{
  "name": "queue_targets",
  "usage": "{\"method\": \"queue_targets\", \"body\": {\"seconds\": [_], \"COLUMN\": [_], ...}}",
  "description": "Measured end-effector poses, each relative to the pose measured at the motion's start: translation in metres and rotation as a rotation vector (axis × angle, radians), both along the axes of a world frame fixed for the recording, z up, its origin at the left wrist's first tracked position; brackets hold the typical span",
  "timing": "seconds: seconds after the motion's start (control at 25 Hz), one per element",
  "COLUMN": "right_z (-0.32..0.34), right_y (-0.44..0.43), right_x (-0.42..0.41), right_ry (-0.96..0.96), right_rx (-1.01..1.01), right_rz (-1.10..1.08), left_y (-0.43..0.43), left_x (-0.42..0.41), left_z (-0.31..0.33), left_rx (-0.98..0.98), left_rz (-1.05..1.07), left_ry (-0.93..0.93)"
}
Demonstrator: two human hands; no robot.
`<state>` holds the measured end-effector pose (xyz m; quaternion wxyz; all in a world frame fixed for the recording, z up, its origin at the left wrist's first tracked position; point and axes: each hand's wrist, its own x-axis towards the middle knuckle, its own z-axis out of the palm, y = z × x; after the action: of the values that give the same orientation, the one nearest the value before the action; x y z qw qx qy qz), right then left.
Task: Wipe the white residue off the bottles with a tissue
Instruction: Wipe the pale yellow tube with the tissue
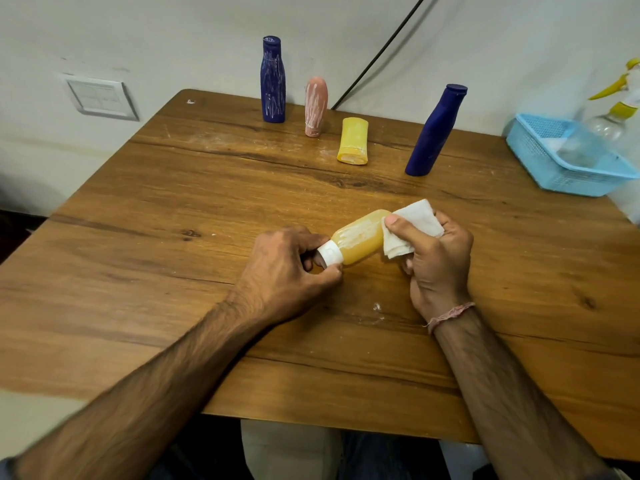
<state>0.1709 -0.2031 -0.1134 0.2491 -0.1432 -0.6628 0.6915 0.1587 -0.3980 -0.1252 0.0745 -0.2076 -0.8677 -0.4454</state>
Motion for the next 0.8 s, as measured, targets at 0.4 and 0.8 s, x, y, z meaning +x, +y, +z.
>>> {"method": "queue_targets", "body": {"seconds": [0.4,0.8], "right_z": [-0.0048,-0.0080], "right_y": [0.0016,0.0040], "right_x": [-0.0011,-0.0010], "right_ry": [0.032,-0.007], "right_rx": [0.107,0.144], "right_rz": [0.062,0.072], "left_y": [-0.0001,0.0003], "left_x": [0.0024,0.0013], "left_z": [0.0047,0.0040], "left_rx": [-0.033,-0.101], "left_rz": [0.014,-0.014], "left_ry": [-0.011,0.026]}}
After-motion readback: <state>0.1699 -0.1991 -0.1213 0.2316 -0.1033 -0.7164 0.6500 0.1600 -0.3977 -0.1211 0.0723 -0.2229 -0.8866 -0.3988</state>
